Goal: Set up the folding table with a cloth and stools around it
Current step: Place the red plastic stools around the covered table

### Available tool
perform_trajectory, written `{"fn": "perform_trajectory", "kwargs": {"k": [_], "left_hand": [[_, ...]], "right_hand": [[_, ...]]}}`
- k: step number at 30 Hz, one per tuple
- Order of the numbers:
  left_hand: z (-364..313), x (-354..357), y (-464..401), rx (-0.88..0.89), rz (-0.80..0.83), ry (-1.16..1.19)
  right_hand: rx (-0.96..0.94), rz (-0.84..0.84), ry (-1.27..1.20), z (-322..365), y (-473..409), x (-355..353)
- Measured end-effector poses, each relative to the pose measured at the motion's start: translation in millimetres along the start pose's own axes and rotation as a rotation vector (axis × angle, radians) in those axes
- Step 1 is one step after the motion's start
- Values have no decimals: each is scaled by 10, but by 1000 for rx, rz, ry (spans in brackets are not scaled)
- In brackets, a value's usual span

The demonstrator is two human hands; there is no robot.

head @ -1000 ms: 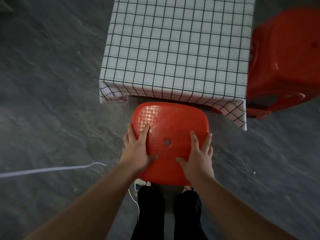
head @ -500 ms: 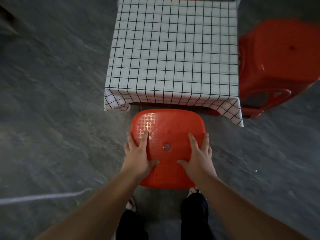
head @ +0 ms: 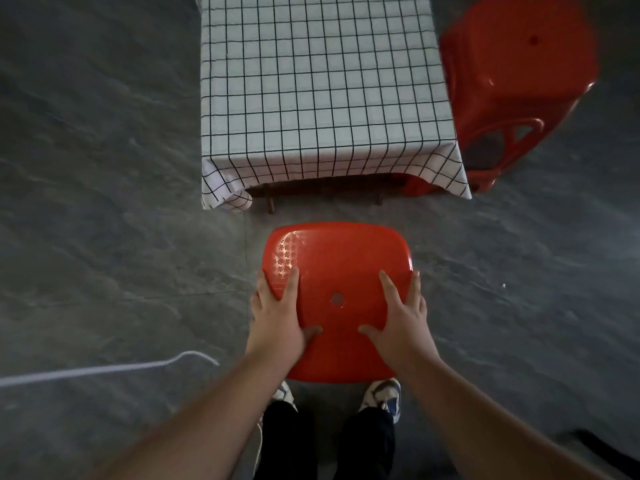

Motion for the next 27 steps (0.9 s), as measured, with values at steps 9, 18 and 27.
{"fn": "perform_trajectory", "kwargs": {"k": [9,18,27], "left_hand": [[163,276,175,-37,47,6],[116,312,167,-81,74,-12],[118,299,149,-109,96,-29]], "right_hand": [[-37,17,56,-205,40,217],[-41,1,24,-235,26,222],[-14,18,21,-209,19,210]]}}
Point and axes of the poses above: each hand's wrist, its own y-axis away from the middle knuckle, its own x-axis out of the palm, z = x × y, the point moved 5 cm from there along -y, towards the middle knuckle, and after that the axes turned 1 degree about -x, right-handed, at the moved point
